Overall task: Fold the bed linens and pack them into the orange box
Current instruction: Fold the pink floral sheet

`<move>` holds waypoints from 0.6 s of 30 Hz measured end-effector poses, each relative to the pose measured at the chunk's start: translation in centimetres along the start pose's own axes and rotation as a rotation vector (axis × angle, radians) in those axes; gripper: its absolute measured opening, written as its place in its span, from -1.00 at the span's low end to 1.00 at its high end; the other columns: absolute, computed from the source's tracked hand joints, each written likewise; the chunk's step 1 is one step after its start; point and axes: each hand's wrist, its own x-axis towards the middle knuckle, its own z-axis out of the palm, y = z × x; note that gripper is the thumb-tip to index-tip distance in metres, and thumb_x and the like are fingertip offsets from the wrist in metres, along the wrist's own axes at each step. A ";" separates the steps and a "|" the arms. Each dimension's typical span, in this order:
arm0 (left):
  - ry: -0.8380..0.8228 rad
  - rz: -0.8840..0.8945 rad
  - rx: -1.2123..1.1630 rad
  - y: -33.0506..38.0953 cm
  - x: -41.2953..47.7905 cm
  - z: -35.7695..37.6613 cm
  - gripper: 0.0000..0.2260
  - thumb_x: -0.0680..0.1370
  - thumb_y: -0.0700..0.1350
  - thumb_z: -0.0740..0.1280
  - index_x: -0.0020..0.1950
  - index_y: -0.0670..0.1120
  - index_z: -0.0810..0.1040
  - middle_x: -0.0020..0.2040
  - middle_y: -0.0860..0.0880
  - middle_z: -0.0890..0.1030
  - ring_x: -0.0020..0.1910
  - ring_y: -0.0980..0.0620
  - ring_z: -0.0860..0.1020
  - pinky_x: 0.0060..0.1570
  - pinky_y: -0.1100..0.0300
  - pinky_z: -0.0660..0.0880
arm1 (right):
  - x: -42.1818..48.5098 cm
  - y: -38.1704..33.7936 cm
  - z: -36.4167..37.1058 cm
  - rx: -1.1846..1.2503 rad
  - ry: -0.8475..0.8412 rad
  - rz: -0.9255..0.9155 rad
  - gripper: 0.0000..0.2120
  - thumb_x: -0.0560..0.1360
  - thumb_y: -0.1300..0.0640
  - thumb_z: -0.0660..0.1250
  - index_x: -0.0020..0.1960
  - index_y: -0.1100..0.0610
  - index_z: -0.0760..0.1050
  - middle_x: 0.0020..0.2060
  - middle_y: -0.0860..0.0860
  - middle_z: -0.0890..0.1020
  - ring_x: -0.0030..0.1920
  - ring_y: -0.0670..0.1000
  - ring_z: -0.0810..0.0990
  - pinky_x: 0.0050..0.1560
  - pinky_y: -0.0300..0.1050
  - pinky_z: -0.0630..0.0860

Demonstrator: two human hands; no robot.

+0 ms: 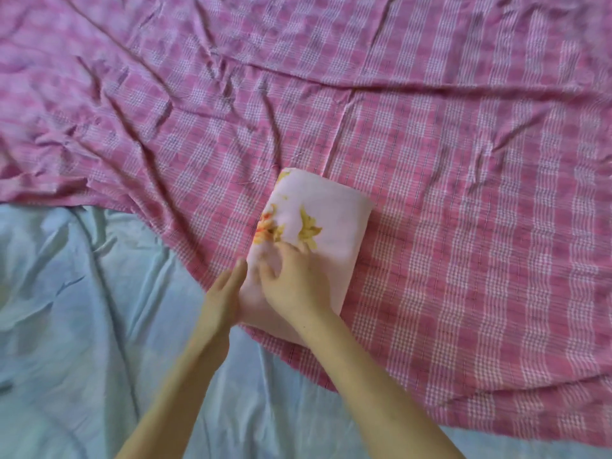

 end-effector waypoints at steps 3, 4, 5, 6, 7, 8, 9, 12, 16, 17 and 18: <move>0.127 0.087 0.130 -2.3 0.6 0.0 -0.67 0.34 0.15 0.44 -0.22 -0.08 0.47 -0.32 0.03 0.46 -0.33 0.06 0.42 -0.39 0.22 0.33 | -0.8 1.7 -0.8 -0.122 0.333 0.031 -0.62 0.49 0.02 0.30 0.27 0.11 0.43 0.12 0.09 0.51 0.13 0.15 0.48 0.03 -0.01 0.44; 0.207 0.120 0.170 -2.7 0.7 0.6 -0.70 0.41 0.09 0.45 -0.26 -0.08 0.43 -0.36 0.05 0.41 -0.35 0.05 0.38 -0.41 0.21 0.27 | -0.9 2.9 -1.4 -0.170 0.429 0.088 -0.56 0.46 0.02 0.34 0.30 0.12 0.41 0.10 0.11 0.51 0.10 0.18 0.48 -0.04 0.00 0.45; 0.284 0.155 0.209 -3.2 1.1 0.9 -0.72 0.45 0.04 0.43 -0.26 -0.09 0.41 -0.37 0.06 0.40 -0.32 0.01 0.39 -0.40 0.18 0.25 | -1.0 3.8 -1.7 -0.181 0.476 0.162 -0.47 0.43 0.00 0.37 0.34 0.13 0.36 0.12 0.13 0.49 0.09 0.20 0.48 -0.06 0.01 0.46; 0.339 0.183 0.233 -3.3 1.2 1.1 -0.75 0.47 0.02 0.40 -0.22 -0.11 0.43 -0.36 0.06 0.42 -0.27 -0.04 0.44 -0.36 0.15 0.25 | -0.9 4.4 -1.9 -0.139 0.468 0.251 -0.38 0.41 -0.03 0.39 0.39 0.13 0.29 0.16 0.14 0.47 0.13 0.21 0.47 -0.02 0.03 0.46; 0.370 0.192 0.268 -3.5 1.6 1.4 -0.76 0.49 0.04 0.37 -0.15 -0.12 0.46 -0.31 0.04 0.47 -0.19 -0.09 0.48 -0.31 0.12 0.26 | -0.6 5.0 -1.8 -0.044 0.421 0.339 -0.31 0.41 -0.06 0.40 0.42 0.16 0.23 0.21 0.15 0.46 0.18 0.22 0.46 0.04 0.03 0.45; 0.387 0.192 0.298 -3.3 1.9 1.6 -0.75 0.51 0.05 0.35 -0.06 -0.13 0.49 -0.23 0.01 0.53 -0.11 -0.13 0.51 -0.24 0.12 0.28 | -0.1 5.4 -1.6 0.067 0.358 0.411 -0.29 0.41 -0.08 0.41 0.41 0.19 0.21 0.25 0.16 0.46 0.22 0.22 0.46 0.09 0.02 0.43; 0.400 0.192 0.331 -3.5 2.2 1.6 -0.71 0.52 0.07 0.33 0.03 -0.14 0.50 -0.12 -0.04 0.58 -0.03 -0.14 0.52 -0.18 0.11 0.32 | 0.3 5.6 -1.2 0.154 0.309 0.459 -0.31 0.42 -0.09 0.40 0.37 0.23 0.23 0.24 0.17 0.49 0.22 0.22 0.48 0.11 0.01 0.41; 0.438 0.193 0.416 -3.6 2.2 1.2 -0.63 0.51 0.10 0.30 0.13 -0.17 0.47 0.06 -0.14 0.58 0.06 -0.19 0.52 -0.05 0.04 0.39 | 0.8 5.6 -0.5 0.311 0.326 0.544 -0.41 0.39 -0.12 0.41 0.21 0.27 0.39 0.15 0.18 0.57 0.15 0.23 0.54 0.12 0.04 0.48; 0.484 0.074 0.353 -5.5 -0.2 -1.4 -0.49 0.50 0.12 0.33 0.25 -0.23 0.39 0.19 -0.25 0.50 0.15 -0.27 0.48 0.11 -0.05 0.43 | -3.9 4.9 2.3 0.418 0.395 0.594 -0.39 0.25 -0.14 0.44 0.12 0.28 0.50 0.05 0.17 0.63 0.08 0.19 0.60 0.06 0.07 0.54; 0.454 0.027 0.328 -6.3 -1.0 -2.3 -0.47 0.49 0.11 0.33 0.28 -0.25 0.35 0.21 -0.27 0.49 0.17 -0.26 0.48 0.13 -0.04 0.44 | -5.9 4.7 3.6 0.472 0.411 0.609 -0.37 0.18 -0.15 0.42 0.09 0.26 0.52 0.01 0.15 0.65 0.05 0.16 0.62 0.02 0.06 0.55; 0.400 -0.017 0.309 -7.5 -1.8 -3.2 -0.42 0.48 0.13 0.34 0.29 -0.25 0.33 0.21 -0.27 0.50 0.17 -0.25 0.49 0.14 -0.05 0.45 | -8.1 4.7 5.1 0.531 0.423 0.627 -0.36 0.13 -0.16 0.40 0.08 0.24 0.54 -0.02 0.12 0.66 0.03 0.13 0.63 0.00 0.05 0.57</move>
